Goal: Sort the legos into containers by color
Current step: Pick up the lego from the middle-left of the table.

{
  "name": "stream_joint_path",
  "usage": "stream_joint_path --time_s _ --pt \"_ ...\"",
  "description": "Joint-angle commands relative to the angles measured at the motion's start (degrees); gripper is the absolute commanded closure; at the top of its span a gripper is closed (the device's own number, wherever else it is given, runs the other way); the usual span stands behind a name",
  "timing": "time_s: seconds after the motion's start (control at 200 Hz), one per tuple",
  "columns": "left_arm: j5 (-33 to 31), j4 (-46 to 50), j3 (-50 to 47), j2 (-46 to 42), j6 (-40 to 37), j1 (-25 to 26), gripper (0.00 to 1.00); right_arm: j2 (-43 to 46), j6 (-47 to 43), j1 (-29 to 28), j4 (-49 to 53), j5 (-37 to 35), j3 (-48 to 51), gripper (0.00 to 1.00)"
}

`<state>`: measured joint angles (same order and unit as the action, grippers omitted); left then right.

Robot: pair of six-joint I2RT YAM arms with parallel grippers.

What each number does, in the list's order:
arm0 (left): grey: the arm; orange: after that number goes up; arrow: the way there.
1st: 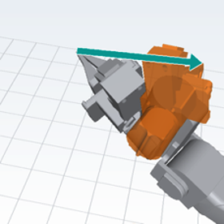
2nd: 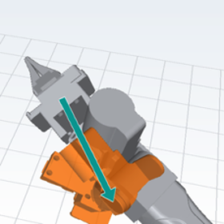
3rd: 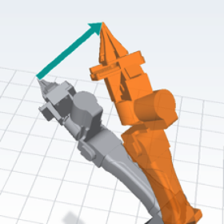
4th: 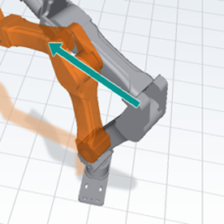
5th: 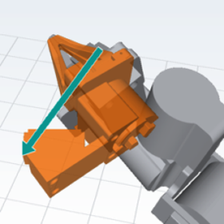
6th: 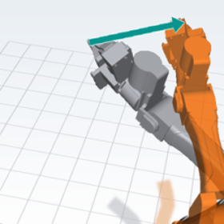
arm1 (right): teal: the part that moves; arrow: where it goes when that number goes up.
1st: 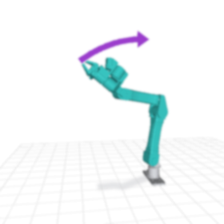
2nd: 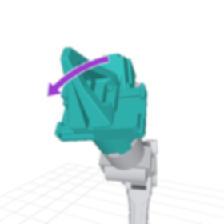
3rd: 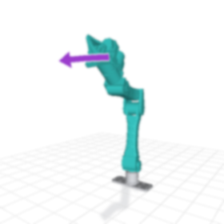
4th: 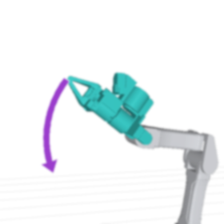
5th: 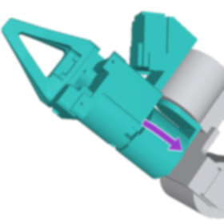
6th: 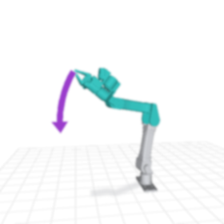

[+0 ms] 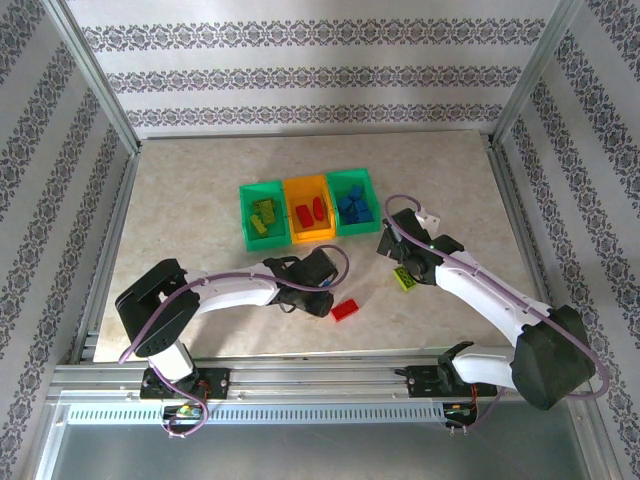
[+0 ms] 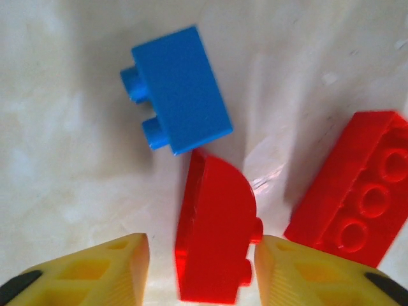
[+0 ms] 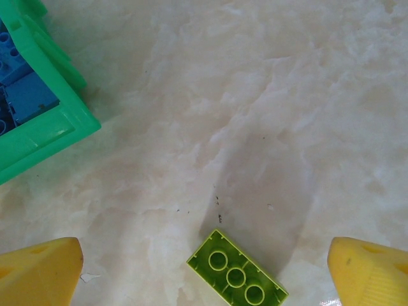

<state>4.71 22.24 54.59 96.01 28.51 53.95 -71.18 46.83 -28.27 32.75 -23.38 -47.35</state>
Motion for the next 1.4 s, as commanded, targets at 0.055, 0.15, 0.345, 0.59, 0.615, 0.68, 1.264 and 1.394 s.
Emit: stream_joint_path --time_s 0.055,0.15,0.345,0.59,0.615,0.68,1.264,1.394 --pt "-2.1 2.9 -1.6 -0.8 0.0 0.7 0.59 0.2 1.3 -0.1 0.1 -1.6 0.1 0.02" --pt "-3.2 2.2 -1.9 -0.7 0.1 0.6 0.6 -0.3 1.3 -0.1 -0.1 -1.3 -0.1 0.02" --pt "-5.1 1.6 -1.1 -0.1 -0.4 0.6 0.42 -1.0 1.1 -0.4 -0.2 -1.0 -0.5 0.02" --pt "-5.8 1.0 0.6 1.5 -2.2 0.6 0.41 -1.4 1.2 -0.4 -0.4 -1.1 -0.5 0.02" --pt "-6.0 1.0 0.9 1.7 -2.3 0.6 0.41 -1.5 1.2 -0.5 -0.5 -1.1 -0.5 0.02" --pt "-6.5 0.8 1.6 2.2 -2.7 0.6 0.41 -1.7 1.1 -0.5 -0.5 -1.1 -0.5 0.02" --pt "-8.9 1.8 3.4 3.8 -3.7 0.4 0.64 -2.6 0.9 -0.5 -0.7 -0.7 -1.2 0.02" --pt "-10.1 3.0 2.5 1.8 -3.5 0.5 0.72 -3.0 1.1 -0.6 -0.8 -0.5 -1.3 0.02"
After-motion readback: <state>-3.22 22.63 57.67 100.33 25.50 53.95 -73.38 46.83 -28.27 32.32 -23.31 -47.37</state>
